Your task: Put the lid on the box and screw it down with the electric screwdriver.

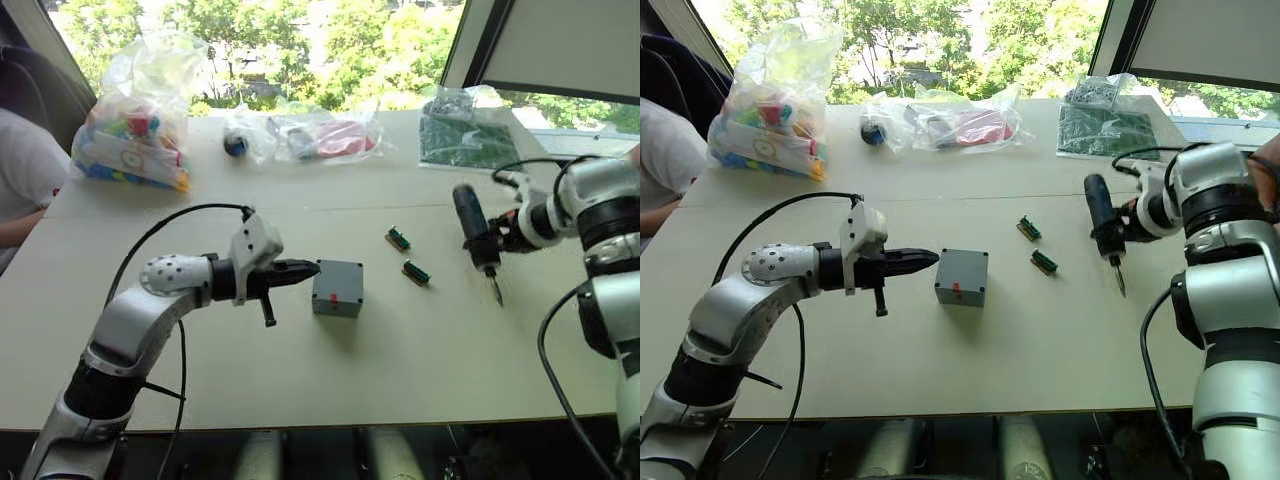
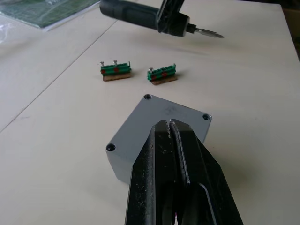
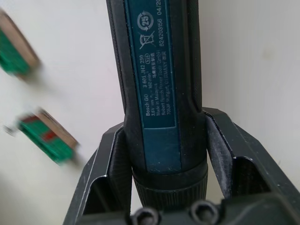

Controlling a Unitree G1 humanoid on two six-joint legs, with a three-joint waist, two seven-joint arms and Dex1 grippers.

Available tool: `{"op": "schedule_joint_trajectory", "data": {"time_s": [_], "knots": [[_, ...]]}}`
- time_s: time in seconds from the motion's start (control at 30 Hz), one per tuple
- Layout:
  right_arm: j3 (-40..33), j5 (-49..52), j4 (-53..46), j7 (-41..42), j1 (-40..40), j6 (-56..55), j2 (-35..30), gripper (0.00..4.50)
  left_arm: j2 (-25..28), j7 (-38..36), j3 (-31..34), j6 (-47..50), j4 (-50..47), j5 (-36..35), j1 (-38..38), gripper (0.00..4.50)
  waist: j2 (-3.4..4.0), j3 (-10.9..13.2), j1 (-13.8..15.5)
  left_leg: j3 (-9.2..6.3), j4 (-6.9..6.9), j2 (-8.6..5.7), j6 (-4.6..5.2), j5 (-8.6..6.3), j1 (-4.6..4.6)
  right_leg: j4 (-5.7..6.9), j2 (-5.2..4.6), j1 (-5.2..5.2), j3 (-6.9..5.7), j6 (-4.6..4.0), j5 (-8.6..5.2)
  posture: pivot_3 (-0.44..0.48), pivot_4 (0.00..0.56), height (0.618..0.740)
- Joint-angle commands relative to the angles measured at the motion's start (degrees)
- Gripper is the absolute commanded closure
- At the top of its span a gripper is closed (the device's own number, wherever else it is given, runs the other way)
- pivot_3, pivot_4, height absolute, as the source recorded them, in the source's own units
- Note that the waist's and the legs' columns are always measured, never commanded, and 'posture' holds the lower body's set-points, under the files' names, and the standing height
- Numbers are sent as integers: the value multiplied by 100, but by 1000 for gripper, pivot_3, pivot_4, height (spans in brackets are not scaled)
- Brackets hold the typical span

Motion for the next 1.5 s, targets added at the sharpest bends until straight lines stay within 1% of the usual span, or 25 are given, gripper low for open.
{"op": "schedule_joint_trajectory", "data": {"time_s": [0.03,0.07,0.1,0.13,0.17,0.2,0.27,0.33,0.43,0.53,0.57,0.67,0.77,0.9,1.03,1.27,1.5], "knots": [[-1221,447,-192,-330,-316,-737,-10,2676,-98,-113,378,12,193,-401,-215,4500,-4,-2,-26,-4,-3,2,0,0,1,0,3,1,-1,1,0,0,150,740],[-1810,721,-418,-602,-225,-1143,78,2676,-185,-64,485,65,350,-516,-351,4500,-5,-2,-34,-9,-6,6,0,0,1,-1,9,3,-4,2,-1,0,150,740],[-2587,1071,-944,-961,67,-1808,263,2676,-299,33,509,125,531,-557,-538,4500,-8,-2,-34,-11,-7,6,0,0,1,-1,9,5,-6,3,-2,0,150,740],[-3156,1373,-1584,-1170,434,-2038,471,2676,-355,65,480,171,665,-557,-658,4500,-18,-3,-28,-11,-5,6,0,0,-2,-1,8,6,-6,3,-2,0,150,740],[-3731,1737,-2391,-1470,855,-2084,834,2676,-355,23,393,221,747,-531,-720,4500,-27,-2,-26,-13,-4,6,0,0,-3,-4,7,9,-8,7,0,0,150,740],[-4053,1977,-2991,-1697,1164,-2024,1113,2676,-336,-27,325,248,786,-503,-740,4500,-25,-2,-31,-15,0,6,0,0,-8,-4,7,9,-8,10,2,0,150,740],[-4213,2200,-4534,-2020,2045,-2606,1918,2676,-303,-168,170,304,860,-467,-734,4500,-25,-5,-42,-8,-5,1,0,0,-8,0,-4,6,-3,18,6,0,150,740],[-3993,2246,-5675,-2072,2876,-3191,2618,2676,-376,-206,-9,313,1001,-376,-800,4500,-19,-4,-51,-14,-2,2,0,0,-8,4,-4,5,-6,21,5,0,150,740],[-3589,2368,-6626,-2104,3705,-3320,3174,2676,-378,-308,-358,191,1142,-108,-828,4500,-18,-4,-51,-12,-9,-2,-5,3,-10,5,-11,-3,-5,21,4,0,150,740],[-3292,2658,-7409,-2204,4228,-3136,3426,2676,-390,-311,-465,20,1251,92,-789,4500,-17,-4,-57,-8,1,-3,-12,7,-9,12,-11,-2,-1,21,6,0,150,740],[-3234,2695,-7523,-2234,4306,-3122,3427,2676,-406,-295,-430,10,1273,86,-778,4500,-17,-4,-58,-9,2,-3,-13,7,-9,12,-11,-2,-1,21,7,0,150,740],[-2981,2890,-8008,-2111,4788,-2892,3249,2676,-259,-427,-671,-155,1247,359,-618,4500,-18,-4,-57,-12,4,-2,-16,11,-2,13,-7,2,-1,17,9,0,150,740],[-2832,2960,-8128,-2070,5015,-2886,3111,2676,-346,-398,-743,-242,1315,491,-571,4500,-20,-5,-56,-15,3,2,-16,11,13,13,0,18,-2,16,8,0,150,740],[-2644,2835,-8051,-1945,5182,-3062,2955,2676,-411,-431,-999,-545,1473,847,-514,4500,-20,-4,-51,-14,4,1,-16,11,9,10,-1,17,-1,16,8,0,150,740],[-2411,2748,-8024,-1813,5323,-3170,2840,2676,-519,-408,-971,-593,1540,892,-504,4500,-20,-4,-55,-14,4,1,-16,11,9,8,-1,17,-1,16,7,0,150,740],[-2081,2640,-8014,-1836,5449,-3358,2913,2676,-518,-417,-976,-534,1428,914,-453,4500,-20,-5,-55,-15,4,3,-16,11,10,10,1,17,-1,16,8,0,150,740],[-1827,2314,-7833,-1783,5536,-3707,2889,2676,-560,-369,-984,-536,1411,970,-421,4500,-21,-5,-52,-15,4,3,-16,11,10,9,1,17,-1,16,8,0,150,740]]}}
